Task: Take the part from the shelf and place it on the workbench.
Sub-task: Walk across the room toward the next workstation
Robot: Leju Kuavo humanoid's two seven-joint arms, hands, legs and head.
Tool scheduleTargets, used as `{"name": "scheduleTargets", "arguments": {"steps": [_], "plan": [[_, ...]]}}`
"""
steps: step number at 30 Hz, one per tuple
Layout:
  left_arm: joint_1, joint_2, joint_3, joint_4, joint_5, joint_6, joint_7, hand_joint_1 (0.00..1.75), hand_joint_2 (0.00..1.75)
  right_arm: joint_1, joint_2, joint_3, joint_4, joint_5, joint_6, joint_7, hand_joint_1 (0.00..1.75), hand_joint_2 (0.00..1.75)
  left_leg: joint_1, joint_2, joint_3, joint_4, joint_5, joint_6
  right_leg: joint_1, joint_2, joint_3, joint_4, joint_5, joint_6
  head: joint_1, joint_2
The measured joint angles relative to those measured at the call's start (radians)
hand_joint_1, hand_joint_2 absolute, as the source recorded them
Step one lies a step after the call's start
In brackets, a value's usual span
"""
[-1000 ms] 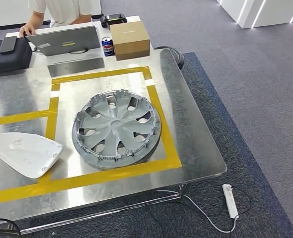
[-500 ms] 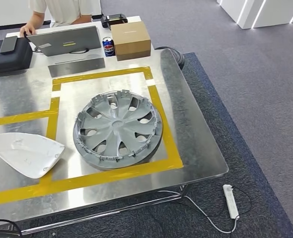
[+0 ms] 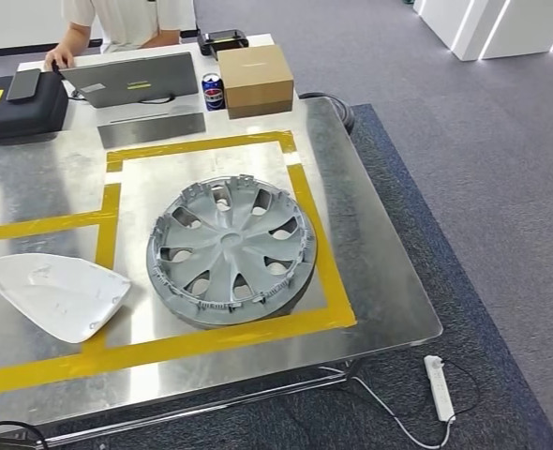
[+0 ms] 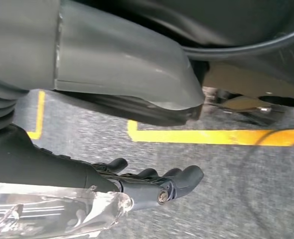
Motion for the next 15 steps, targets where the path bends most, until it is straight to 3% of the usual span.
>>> {"name": "scheduleTargets", "arguments": {"steps": [2,5,6,8,10,11,12,13,15], "plan": [[-0.001,-0.001,0.001,0.0,0.0,0.0,0.0,0.0,0.0,0.001,0.0,0.0,0.0,0.0,0.0,0.0,0.0,0.0,-0.001,-0.003,0.001,0.004,-0.003,-0.012,0.003,0.001,0.042,-0.079,0.019,-0.008,0.0,0.0],[-0.002,-0.001,0.005,-0.002,0.0,0.0,0.0,0.0,0.0,0.003,0.0,0.0,0.001,-0.001,0.0,0.0,0.0,0.0,0.002,-0.004,0.001,0.008,-0.001,-0.03,0.006,0.002,0.041,-0.088,0.019,-0.023,-0.002,0.0],[-0.002,-0.002,0.006,-0.002,0.0,0.0,0.0,0.0,0.0,0.003,0.0,0.0,0.001,-0.002,0.0,0.0,0.0,0.0,0.003,-0.003,-0.004,0.018,-0.013,-0.035,0.005,0.002,0.04,-0.091,0.023,-0.029,-0.004,0.0],[-0.006,-0.002,0.009,-0.003,0.0,0.0,0.0,0.0,0.0,0.002,0.0,0.0,0.002,-0.003,-0.002,-0.001,0.0,0.0,0.005,-0.002,-0.036,0.087,-0.068,-0.044,0.002,0.0,0.035,-0.096,0.03,-0.041,-0.009,0.0],[-0.008,-0.004,0.013,-0.003,0.0,0.0,0.0,0.0,0.0,0.003,0.0,0.0,0.003,-0.007,-0.003,-0.002,0.0,0.0,0.006,-0.002,-0.093,0.217,-0.136,-0.051,0.003,-0.002,0.025,-0.096,0.036,-0.047,-0.011,0.0],[-0.009,-0.006,0.015,-0.003,0.0,0.0,0.0,0.0,0.0,0.004,0.0,0.0,0.003,-0.008,-0.004,-0.001,0.0,0.0,0.007,-0.001,-0.113,0.264,-0.151,-0.054,0.003,-0.003,0.021,-0.096,0.039,-0.047,-0.011,0.0],[-0.009,-0.008,0.017,-0.003,0.0,0.0,0.0,0.0,0.0,0.004,0.0,0.0,0.003,-0.01,-0.004,0.0,0.0,0.0,0.009,-0.001,-0.118,0.284,-0.148,-0.056,0.003,-0.003,0.016,-0.096,0.042,-0.046,-0.011,0.0],[-0.01,-0.009,0.018,-0.003,0.0,0.0,0.0,0.0,0.0,0.004,0.0,0.0,0.004,-0.01,-0.005,0.001,0.0,0.0,0.012,-0.001,-0.103,0.263,-0.125,-0.059,0.001,-0.003,0.012,-0.095,0.045,-0.044,-0.011,0.0],[-0.012,-0.011,0.02,-0.003,-0.001,0.0,0.0,0.0,0.0,0.003,0.0,0.0,0.004,-0.011,-0.005,0.002,0.0,0.0,0.022,0.0,-0.027,0.142,-0.067,-0.068,-0.001,-0.002,0.007,-0.093,0.051,-0.035,-0.013,0.0]]}}
